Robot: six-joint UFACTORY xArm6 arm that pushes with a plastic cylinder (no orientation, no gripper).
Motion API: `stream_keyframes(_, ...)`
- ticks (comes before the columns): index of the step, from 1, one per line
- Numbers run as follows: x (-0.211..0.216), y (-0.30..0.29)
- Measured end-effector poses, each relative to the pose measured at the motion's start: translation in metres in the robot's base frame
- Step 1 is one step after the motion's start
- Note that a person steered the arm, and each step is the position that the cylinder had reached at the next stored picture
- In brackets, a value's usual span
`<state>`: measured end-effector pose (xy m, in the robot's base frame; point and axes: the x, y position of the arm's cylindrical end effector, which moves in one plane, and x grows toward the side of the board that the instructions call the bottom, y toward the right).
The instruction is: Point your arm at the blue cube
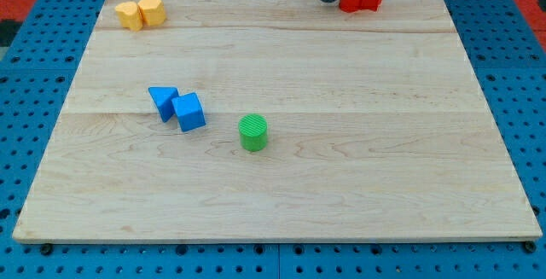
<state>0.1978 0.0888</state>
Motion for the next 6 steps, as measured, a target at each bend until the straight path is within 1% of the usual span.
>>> stream_keyframes(2, 0.002, 0.000)
stream_keyframes(4, 0.045, 0.000)
stream_keyframes(6, 0.115, -0.007)
